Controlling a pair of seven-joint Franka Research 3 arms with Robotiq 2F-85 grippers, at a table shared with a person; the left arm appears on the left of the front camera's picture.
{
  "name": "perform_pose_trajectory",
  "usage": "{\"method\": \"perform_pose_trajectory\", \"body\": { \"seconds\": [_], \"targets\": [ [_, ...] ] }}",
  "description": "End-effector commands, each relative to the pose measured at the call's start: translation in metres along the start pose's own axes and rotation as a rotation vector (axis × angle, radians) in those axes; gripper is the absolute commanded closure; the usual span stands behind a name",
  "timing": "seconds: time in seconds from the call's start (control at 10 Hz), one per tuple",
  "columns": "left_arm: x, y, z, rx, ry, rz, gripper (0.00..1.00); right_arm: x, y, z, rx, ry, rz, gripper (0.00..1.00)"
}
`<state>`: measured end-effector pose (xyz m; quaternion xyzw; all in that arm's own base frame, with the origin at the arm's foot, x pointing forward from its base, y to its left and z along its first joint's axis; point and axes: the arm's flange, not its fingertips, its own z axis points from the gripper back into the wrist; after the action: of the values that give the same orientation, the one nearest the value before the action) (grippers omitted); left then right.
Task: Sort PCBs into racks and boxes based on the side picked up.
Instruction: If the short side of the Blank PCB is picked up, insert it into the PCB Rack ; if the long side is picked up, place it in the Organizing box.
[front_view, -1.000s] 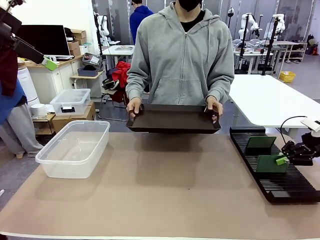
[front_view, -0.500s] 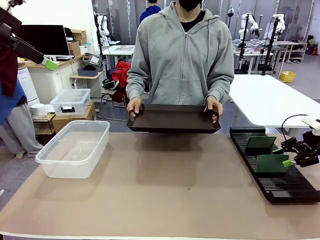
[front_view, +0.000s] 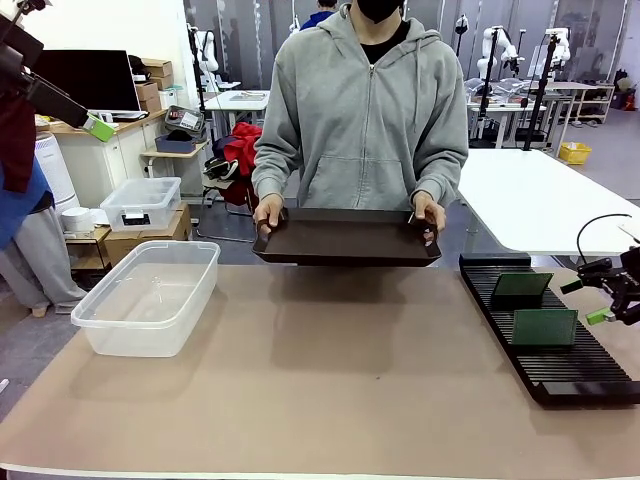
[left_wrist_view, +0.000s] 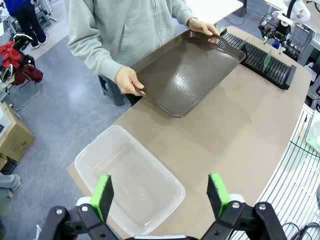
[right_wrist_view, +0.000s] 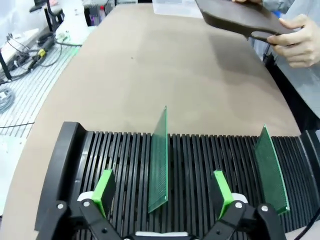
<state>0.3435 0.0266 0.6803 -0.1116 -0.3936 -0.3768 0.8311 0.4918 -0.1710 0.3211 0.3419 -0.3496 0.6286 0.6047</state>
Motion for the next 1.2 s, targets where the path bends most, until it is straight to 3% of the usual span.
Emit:
{"method": "perform_pose_trajectory", "body": {
  "seconds": [0.0,0.2,0.3,0.8,1.1],
  "targets": [
    [-0.002,0.0,-0.001,-0.001,-0.01,-0.001,0.0,0.015,0.006,0.003,0.011,0.087,-0.015,0.0],
    [-0.002,0.0,-0.001,-0.001,-0.01,-0.001,0.0,0.031,0.011,0.012,0.026,0.116,0.004,0.0],
    [-0.002,0.0,-0.001,-0.001,-0.01,-0.001,0.0,0.014,0.002,0.012,0.011,0.064,0.01,0.0],
    [-0.002,0.0,-0.001,-0.001,-0.01,-0.001,0.0,0.014,0.004,0.012,0.024,0.076,0.003,0.0],
    [-0.002,0.0,-0.001,-0.001,-0.01,-0.001,0.0,0.093,0.028,0.025,-0.067,0.252,-0.09,0.0]
  ]
}}
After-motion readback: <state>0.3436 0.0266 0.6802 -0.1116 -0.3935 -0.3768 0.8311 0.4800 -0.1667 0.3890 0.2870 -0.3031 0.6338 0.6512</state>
